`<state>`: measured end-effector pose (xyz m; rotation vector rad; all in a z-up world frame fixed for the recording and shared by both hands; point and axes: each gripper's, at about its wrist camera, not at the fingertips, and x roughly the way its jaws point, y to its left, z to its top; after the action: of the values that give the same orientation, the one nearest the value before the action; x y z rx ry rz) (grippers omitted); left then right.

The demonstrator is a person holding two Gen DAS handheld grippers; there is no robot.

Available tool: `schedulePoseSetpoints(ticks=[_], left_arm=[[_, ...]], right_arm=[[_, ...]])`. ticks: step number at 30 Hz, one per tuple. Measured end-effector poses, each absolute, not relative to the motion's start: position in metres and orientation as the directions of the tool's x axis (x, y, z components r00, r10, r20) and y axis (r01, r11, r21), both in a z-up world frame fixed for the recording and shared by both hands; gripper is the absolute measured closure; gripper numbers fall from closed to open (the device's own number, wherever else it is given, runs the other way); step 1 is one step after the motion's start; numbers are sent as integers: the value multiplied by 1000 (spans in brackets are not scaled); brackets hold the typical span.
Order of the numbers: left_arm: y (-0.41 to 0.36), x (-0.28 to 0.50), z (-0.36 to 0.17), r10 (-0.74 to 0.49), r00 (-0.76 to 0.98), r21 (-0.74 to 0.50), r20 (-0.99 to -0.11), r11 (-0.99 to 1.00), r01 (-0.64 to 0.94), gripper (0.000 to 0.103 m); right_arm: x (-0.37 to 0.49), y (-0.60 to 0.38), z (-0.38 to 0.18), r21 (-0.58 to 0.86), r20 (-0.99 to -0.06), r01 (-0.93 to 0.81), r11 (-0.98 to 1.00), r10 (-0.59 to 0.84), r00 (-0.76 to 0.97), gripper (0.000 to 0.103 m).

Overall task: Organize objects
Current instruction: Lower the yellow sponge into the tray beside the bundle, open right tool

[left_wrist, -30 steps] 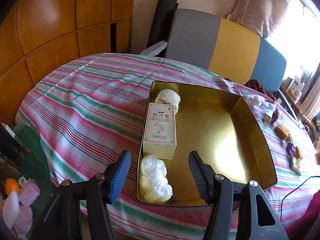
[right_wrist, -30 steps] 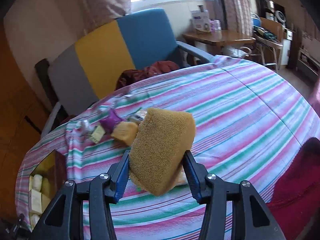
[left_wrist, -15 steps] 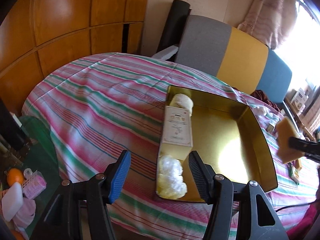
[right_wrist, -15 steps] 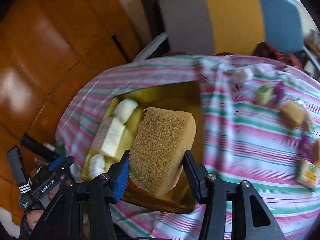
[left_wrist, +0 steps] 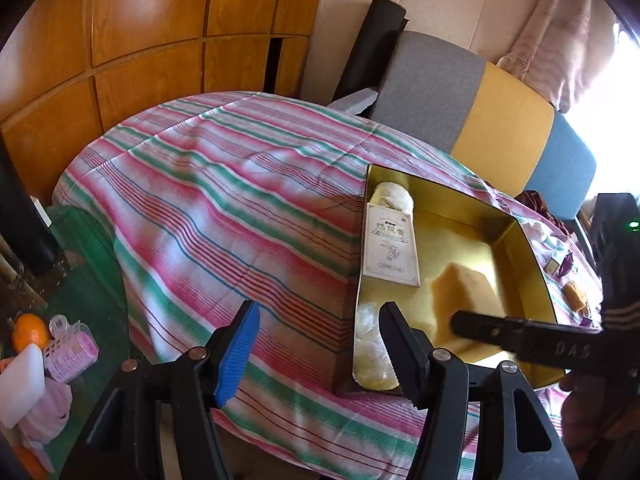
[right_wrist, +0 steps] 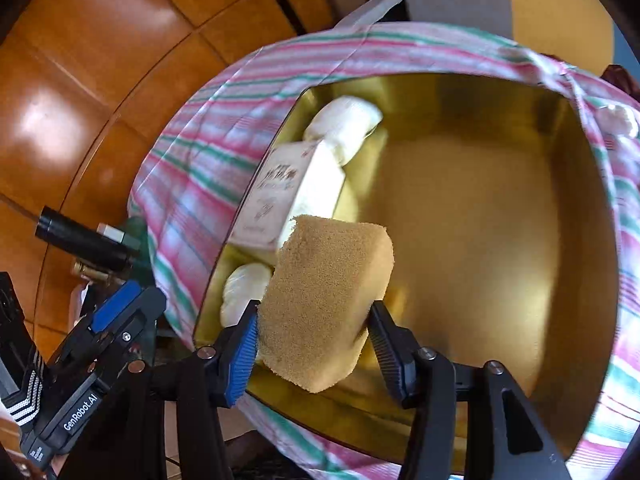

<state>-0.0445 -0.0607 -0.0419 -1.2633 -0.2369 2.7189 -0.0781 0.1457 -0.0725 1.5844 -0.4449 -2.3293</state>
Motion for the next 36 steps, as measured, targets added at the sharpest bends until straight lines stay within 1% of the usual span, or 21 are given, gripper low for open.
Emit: schedulePoseSetpoints(ticks=[3,5,7,17,36], left_arm=[[-62,-44,-44,186,-636,-199,-749,-979,-51,39],[-62,-44,-45,185,-634,-200,-751,-979,-49,38],[-62,-44,-45,186,-634,-200,-751,-978,-50,38],[-54,-39,-37,173,-654,-173,-736,-983,-65,36],[-26,-30,-20,177,-679,-115,-712,-984,-136,34]], right_arm=[[-75,141,-80,419,-846,72,-905,-418,-332,47],[-73,138,-82,442,-836,87,-893,-446,-320,42],[-72,137,-81,458,-828,94,-884,-463,-317,31],[-60,146,-70,456,-806,98,-884,-457,-377,27],[-28,193,-35,389,-774,46,-920,-353,-526,25]])
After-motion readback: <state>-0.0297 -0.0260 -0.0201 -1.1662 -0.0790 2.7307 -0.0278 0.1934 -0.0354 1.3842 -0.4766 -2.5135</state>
